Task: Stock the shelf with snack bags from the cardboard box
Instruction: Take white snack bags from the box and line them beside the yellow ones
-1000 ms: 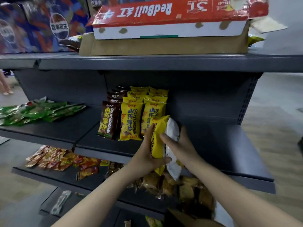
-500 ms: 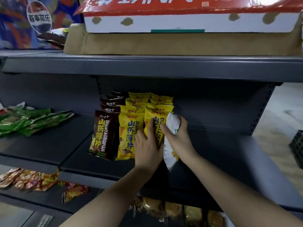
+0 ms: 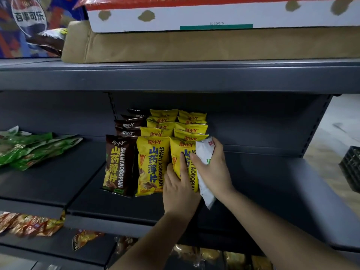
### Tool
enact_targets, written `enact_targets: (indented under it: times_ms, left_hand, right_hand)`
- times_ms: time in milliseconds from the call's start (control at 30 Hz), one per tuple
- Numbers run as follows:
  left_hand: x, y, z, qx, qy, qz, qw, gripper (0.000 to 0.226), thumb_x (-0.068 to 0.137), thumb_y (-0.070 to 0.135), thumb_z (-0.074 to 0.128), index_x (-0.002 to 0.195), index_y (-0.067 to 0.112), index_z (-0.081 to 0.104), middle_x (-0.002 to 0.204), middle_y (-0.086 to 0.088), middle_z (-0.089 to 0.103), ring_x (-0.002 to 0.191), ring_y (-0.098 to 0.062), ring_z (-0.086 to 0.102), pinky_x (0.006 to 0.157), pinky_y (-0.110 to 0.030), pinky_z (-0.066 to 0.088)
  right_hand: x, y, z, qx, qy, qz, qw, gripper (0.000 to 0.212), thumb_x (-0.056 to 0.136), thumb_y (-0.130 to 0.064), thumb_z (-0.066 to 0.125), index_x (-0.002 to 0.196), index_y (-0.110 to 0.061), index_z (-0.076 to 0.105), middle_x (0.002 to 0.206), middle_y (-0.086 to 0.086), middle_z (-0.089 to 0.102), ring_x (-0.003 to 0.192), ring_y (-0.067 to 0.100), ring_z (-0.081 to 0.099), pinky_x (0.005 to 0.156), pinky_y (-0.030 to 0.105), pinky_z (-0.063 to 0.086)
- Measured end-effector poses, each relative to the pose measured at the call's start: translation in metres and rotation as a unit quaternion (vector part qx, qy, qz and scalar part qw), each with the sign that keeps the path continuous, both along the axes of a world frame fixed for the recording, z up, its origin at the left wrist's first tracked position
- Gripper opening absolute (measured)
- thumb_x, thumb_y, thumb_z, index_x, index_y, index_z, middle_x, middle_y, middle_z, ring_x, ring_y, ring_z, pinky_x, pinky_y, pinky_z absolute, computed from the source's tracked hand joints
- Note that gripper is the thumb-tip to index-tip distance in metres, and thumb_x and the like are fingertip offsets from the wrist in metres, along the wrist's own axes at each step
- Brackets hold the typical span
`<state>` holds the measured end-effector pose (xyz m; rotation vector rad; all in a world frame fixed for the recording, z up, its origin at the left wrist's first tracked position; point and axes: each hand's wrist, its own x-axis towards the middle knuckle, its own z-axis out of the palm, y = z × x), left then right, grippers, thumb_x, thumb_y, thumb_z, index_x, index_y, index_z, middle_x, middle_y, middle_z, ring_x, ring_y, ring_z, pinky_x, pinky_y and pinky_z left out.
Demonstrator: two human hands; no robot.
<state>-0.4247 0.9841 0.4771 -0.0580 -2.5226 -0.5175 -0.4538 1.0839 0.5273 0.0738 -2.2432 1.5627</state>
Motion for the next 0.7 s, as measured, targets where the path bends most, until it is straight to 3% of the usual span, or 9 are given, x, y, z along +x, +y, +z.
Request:
enact_targets:
  times_ms: [133, 200, 300, 433, 533, 633, 700]
  left_hand:
    - [0.006, -0.014, -0.004, -0.033, -0.01, -0.029, 0.999, 0.103, 0.075, 0.067, 0.045, 0.15, 0.011, 0.001, 0.135, -0.03, 0.043, 0.125, -0.041, 0.048, 0.097, -0.043, 0.046]
    - [0.013, -0.025, -0.004, -0.062, 0.004, -0.054, 0.997, 0.093, 0.084, 0.067, 0.035, 0.15, 0.008, 0.008, 0.142, -0.028, 0.036, 0.132, -0.04, 0.04, 0.101, -0.044, 0.044]
    - [0.021, -0.043, 0.002, -0.067, 0.073, -0.065, 0.993, 0.069, 0.094, 0.052, 0.035, 0.145, 0.006, 0.031, 0.145, -0.022, 0.036, 0.135, -0.037, 0.035, 0.104, -0.049, 0.041]
    - [0.007, -0.064, 0.012, -0.077, 0.08, 0.0, 0.994, 0.07, 0.091, 0.053, 0.035, 0.146, 0.01, 0.027, 0.15, -0.024, 0.029, 0.139, -0.039, 0.027, 0.111, -0.052, 0.03]
    - [-0.007, -0.078, 0.013, -0.114, 0.044, -0.006, 0.993, 0.074, 0.091, 0.066, 0.022, 0.15, 0.02, 0.02, 0.154, -0.023, 0.02, 0.142, -0.04, 0.018, 0.113, -0.052, 0.022]
    - [-0.013, -0.085, 0.014, -0.149, 0.031, -0.024, 0.988, 0.071, 0.092, 0.067, 0.006, 0.15, 0.028, 0.021, 0.155, -0.022, 0.014, 0.142, -0.041, 0.015, 0.109, -0.056, 0.023]
    - [-0.017, -0.085, 0.019, -0.158, 0.025, -0.026, 0.987, 0.067, 0.094, 0.061, -0.001, 0.149, 0.032, 0.023, 0.155, -0.022, 0.015, 0.141, -0.044, 0.016, 0.107, -0.058, 0.027]
  right_hand:
    - [0.006, -0.002, 0.002, 0.023, -0.017, -0.029, 0.999, 0.085, 0.08, -0.05, 0.068, 0.146, -0.023, 0.024, 0.148, -0.002, 0.036, 0.132, 0.017, 0.043, 0.091, 0.031, 0.043]
    - [0.007, -0.003, 0.003, 0.032, -0.028, -0.047, 0.998, 0.084, 0.08, -0.05, 0.068, 0.145, -0.022, 0.025, 0.144, 0.0, 0.039, 0.126, 0.02, 0.048, 0.089, 0.035, 0.047]
    - [0.01, -0.002, 0.004, 0.039, -0.033, -0.063, 0.997, 0.082, 0.081, -0.049, 0.068, 0.145, -0.021, 0.024, 0.142, 0.001, 0.04, 0.123, 0.022, 0.05, 0.087, 0.038, 0.049]
    - [0.021, -0.002, 0.006, 0.076, 0.033, -0.114, 0.99, 0.081, 0.08, -0.047, 0.069, 0.144, -0.023, 0.025, 0.132, 0.005, 0.043, 0.115, 0.024, 0.053, 0.082, 0.041, 0.053]
    - [0.031, -0.001, 0.003, 0.275, 0.156, -0.125, 0.94, 0.08, 0.073, -0.051, 0.072, 0.139, -0.031, 0.032, 0.116, 0.009, 0.047, 0.098, 0.027, 0.056, 0.071, 0.041, 0.054]
    - [0.037, -0.004, -0.007, 0.453, 0.202, -0.098, 0.863, 0.088, 0.065, -0.063, 0.073, 0.139, -0.034, 0.037, 0.127, 0.011, 0.044, 0.102, 0.03, 0.055, 0.072, 0.041, 0.053]
    - [0.035, -0.008, -0.013, 0.521, 0.198, -0.085, 0.826, 0.088, 0.065, -0.072, 0.066, 0.14, -0.035, 0.038, 0.136, 0.009, 0.041, 0.103, 0.03, 0.055, 0.074, 0.042, 0.05]
